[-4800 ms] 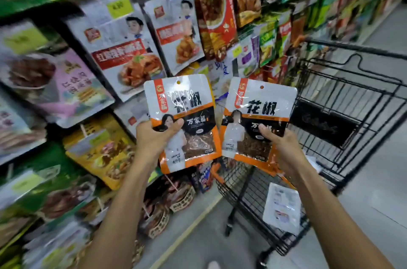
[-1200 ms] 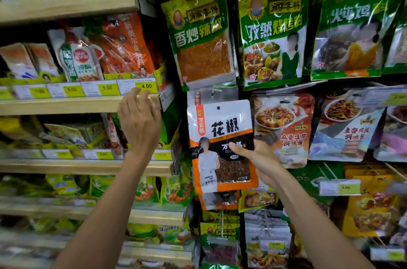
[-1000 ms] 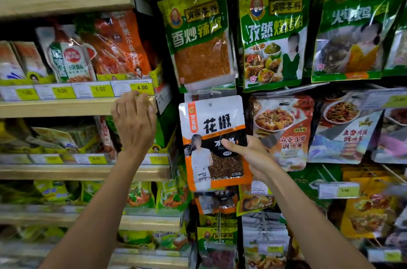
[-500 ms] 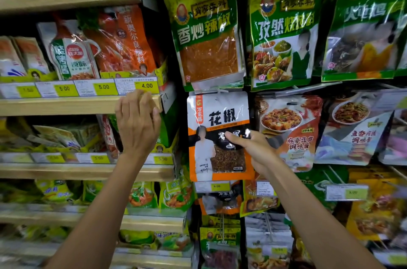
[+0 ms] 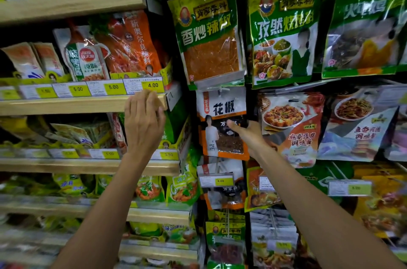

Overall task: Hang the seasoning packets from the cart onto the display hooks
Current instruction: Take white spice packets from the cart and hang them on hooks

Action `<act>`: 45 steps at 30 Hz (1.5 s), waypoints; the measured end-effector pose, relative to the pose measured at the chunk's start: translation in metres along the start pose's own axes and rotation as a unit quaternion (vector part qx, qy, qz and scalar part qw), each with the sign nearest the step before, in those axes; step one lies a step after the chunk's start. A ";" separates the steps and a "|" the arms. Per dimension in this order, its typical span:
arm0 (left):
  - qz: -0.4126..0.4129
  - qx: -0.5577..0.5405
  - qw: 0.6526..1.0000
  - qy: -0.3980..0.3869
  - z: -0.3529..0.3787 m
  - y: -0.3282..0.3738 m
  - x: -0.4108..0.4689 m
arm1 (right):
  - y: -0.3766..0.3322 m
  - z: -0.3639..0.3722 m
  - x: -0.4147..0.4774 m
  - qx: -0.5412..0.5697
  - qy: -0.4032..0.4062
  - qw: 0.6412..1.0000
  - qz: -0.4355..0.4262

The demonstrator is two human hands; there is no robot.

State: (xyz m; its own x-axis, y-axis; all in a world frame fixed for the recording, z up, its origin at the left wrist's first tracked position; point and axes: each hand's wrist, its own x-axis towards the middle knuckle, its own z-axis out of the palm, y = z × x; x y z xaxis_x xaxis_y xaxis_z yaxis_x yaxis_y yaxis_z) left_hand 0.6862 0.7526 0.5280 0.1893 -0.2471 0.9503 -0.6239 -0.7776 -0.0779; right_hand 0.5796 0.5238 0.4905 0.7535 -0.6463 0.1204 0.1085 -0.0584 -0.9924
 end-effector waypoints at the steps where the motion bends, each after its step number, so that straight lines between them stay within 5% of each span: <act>1: -0.002 -0.002 1.000 -0.004 -0.003 0.002 0.000 | 0.000 -0.003 -0.004 -0.018 0.009 1.000 -0.007; 9: -0.007 -0.059 0.998 0.007 -0.029 0.061 -0.029 | 0.007 -0.051 -0.080 -0.135 0.052 0.984 -0.106; 15: -0.046 -0.198 0.971 -0.129 -0.043 0.195 -0.085 | 0.052 -0.154 -0.154 -0.129 0.070 0.988 -0.045; 21: -0.197 -0.433 0.803 -0.359 -0.070 0.373 -0.167 | 0.122 -0.314 -0.245 -0.157 0.192 0.966 0.078; 27: -0.230 -0.501 0.672 -0.493 -0.112 0.539 -0.244 | 0.175 -0.464 -0.358 -0.175 0.315 0.917 0.168; 37: -0.034 -0.523 0.520 -0.674 -0.119 0.723 -0.294 | 0.216 -0.593 -0.457 -0.164 0.492 0.802 0.296; 45: 0.131 -0.511 0.477 -0.704 -0.056 0.855 -0.316 | 0.264 -0.669 -0.440 -0.092 0.585 0.721 0.358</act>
State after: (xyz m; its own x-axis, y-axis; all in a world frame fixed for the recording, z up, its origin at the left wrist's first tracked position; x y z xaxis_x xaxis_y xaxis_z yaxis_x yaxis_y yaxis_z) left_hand 0.0506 0.1985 0.1783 -0.1231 -0.9602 -0.2506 -0.6732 -0.1047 0.7320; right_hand -0.1574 0.2835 0.1585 -0.5023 -0.7540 -0.4233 -0.2060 0.5798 -0.7883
